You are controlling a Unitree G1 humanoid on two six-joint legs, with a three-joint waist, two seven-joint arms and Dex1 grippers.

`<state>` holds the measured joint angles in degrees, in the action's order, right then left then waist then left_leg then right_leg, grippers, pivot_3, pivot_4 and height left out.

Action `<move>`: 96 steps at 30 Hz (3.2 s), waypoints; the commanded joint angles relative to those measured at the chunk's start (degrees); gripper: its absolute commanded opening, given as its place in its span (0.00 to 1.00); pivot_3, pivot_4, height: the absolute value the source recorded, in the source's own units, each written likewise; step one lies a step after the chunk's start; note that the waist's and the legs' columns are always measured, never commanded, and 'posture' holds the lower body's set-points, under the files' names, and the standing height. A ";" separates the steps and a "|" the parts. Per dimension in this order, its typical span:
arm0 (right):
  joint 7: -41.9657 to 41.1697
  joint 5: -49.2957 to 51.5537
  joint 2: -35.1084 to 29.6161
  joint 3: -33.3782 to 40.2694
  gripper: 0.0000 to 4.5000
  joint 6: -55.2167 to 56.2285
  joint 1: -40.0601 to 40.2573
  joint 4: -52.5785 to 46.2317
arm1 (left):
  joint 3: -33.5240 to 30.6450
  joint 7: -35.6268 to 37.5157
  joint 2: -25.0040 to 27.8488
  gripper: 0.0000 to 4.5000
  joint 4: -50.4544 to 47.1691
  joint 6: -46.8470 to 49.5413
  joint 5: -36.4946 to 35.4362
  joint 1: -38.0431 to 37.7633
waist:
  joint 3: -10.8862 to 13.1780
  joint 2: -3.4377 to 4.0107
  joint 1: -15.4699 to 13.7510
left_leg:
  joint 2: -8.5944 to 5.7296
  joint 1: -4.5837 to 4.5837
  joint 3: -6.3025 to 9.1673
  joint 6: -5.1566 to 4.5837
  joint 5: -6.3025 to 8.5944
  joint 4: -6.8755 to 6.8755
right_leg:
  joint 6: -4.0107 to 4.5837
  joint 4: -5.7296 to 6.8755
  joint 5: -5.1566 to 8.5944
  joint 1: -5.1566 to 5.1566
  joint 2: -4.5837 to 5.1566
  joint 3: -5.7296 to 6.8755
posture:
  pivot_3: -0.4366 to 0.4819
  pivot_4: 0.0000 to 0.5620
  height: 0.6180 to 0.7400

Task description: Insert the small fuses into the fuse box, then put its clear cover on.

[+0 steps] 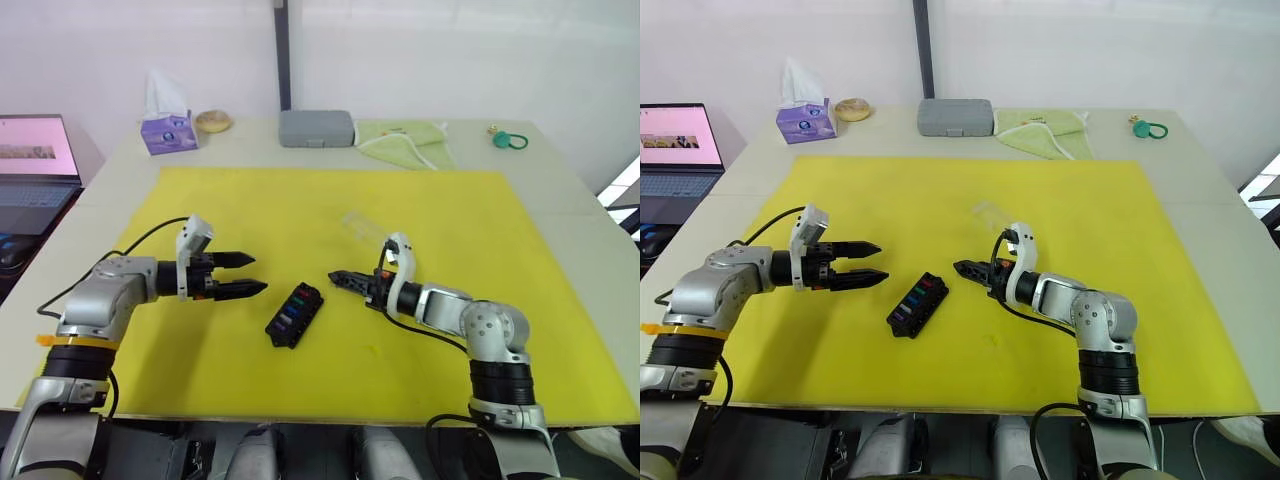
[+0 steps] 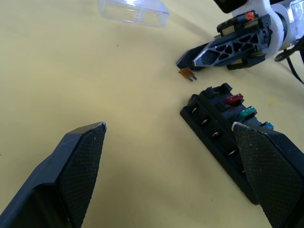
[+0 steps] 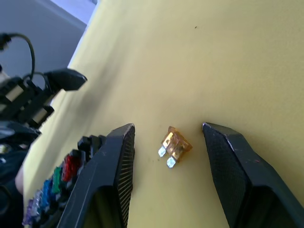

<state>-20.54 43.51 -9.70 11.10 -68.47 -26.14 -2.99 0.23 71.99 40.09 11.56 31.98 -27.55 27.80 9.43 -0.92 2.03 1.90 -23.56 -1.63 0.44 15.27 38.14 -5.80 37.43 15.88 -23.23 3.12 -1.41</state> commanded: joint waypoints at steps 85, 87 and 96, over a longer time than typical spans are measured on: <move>-7.36 1.92 -1.05 -3.43 0.98 -13.59 -14.31 11.22 | -2.18 -0.61 0.29 1.00 -5.04 4.54 -1.40 -2.55 | 0.02 -0.03 0.52 | 0.05 -0.11 -0.04 0.00 0.01 -0.15 | 0.00 -0.12 0.00 -0.13 0.19 0.01 | 0.48 0.27 0.97; -7.05 1.63 -0.43 -3.29 0.98 -13.93 -14.70 11.42 | -2.32 -0.93 0.17 1.00 -5.32 4.50 -1.40 -2.94 | 0.02 -0.03 0.51 | 0.05 -0.11 -0.04 0.00 0.01 -0.16 | 0.00 -0.12 0.00 -0.14 0.20 0.01 | 0.48 0.27 0.97; -6.73 -0.47 1.06 -4.66 0.98 -13.75 -15.91 13.92 | -2.08 -1.60 -0.18 1.00 -4.97 3.92 -0.99 -3.00 | 0.02 -0.02 0.55 | 0.04 -0.11 -0.06 0.00 0.01 -0.18 | 0.00 -0.12 0.00 -0.17 0.25 0.01 | 0.48 0.27 0.97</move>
<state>-27.28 43.36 -9.57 7.67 -81.74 -41.47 9.99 -0.87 70.57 39.50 8.06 36.72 -28.02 24.67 9.45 -0.94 2.58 1.95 -23.67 -1.70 0.44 15.27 37.97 -5.79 37.31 15.88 -23.40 3.38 -1.40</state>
